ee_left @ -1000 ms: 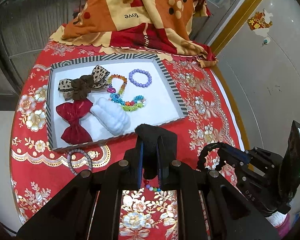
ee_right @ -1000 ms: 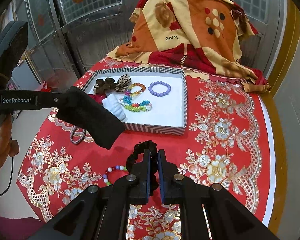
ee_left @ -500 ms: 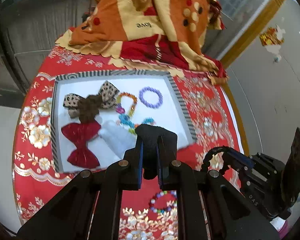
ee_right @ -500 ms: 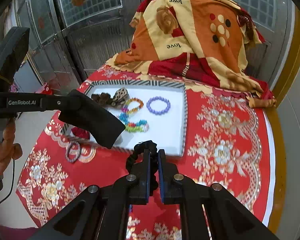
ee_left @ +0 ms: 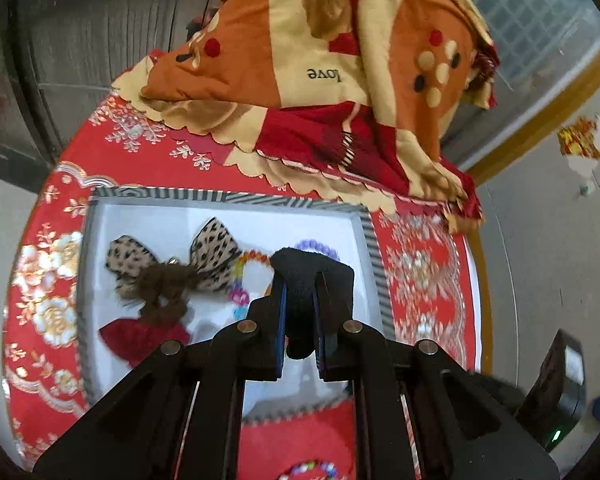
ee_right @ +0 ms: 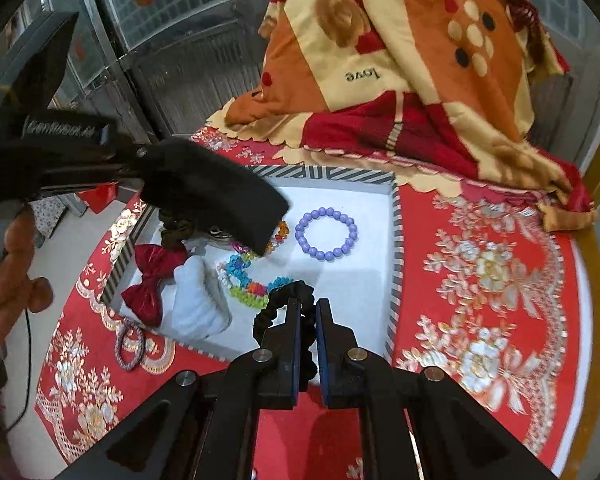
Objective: Organize jewelry
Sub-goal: 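Carry the black clip and black scrunchie into the tray and open both tools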
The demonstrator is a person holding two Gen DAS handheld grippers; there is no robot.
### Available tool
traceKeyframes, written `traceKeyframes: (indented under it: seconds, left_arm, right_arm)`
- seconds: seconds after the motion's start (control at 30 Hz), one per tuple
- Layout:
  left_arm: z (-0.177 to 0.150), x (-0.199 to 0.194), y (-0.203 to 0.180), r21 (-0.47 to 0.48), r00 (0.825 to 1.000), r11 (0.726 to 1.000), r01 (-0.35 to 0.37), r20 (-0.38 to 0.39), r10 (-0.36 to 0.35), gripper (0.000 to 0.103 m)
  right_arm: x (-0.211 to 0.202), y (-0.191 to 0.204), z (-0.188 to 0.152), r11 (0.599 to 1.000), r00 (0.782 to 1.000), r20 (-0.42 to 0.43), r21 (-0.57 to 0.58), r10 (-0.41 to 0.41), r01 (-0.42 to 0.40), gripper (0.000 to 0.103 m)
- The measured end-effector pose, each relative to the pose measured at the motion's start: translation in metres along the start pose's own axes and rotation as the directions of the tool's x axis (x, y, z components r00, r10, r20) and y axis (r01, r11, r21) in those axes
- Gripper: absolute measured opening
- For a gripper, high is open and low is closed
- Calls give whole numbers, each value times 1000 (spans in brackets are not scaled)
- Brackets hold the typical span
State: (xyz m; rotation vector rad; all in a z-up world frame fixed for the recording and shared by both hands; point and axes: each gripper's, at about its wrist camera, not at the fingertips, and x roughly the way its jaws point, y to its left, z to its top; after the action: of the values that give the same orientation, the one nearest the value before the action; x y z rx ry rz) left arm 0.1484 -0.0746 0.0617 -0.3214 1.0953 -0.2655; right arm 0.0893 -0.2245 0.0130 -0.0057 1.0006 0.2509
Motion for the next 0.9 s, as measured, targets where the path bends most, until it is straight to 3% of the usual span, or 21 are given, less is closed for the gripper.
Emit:
traceKeyframes:
  seconds: [0.27,0.57,0.63,0.67,0.73,0.8,0.9]
  left_arm:
    - [23,61,19,-121,1000,993,-11,-19,9,10]
    - [27,87,44,-172,997,982,-72,-18,70,11]
    - [28,88,47,-175,997,982,-76,-23,73,20]
    - [27,87,48,-175,997,982,-74,-25,71,28]
    - [27,85,47,-168,997,983,-76,-19,74,42]
    - [25,80,46,-155,996,984,-86,-9,85,51]
    - [21,74,42,-128,995,987,-99,-17,98,53]
  right_arm:
    - [52,-20,0,997,996,-74,68,44,-39,7]
    - [77,-28,0,998,992,-110,10,-58,59,7]
    - [79,-30,-1,998,992,-110,15,-54,56,14]
    - [79,-31,-1,999,993,-107,25,-41,44,29]
    - [76,-31,-2,999,996,-93,41,-7,11,42]
    - [73,-28,-2,999,996,-89,34,-6,10,42]
    - [64,-23,-4,1000,998,-70,23,1,1,42]
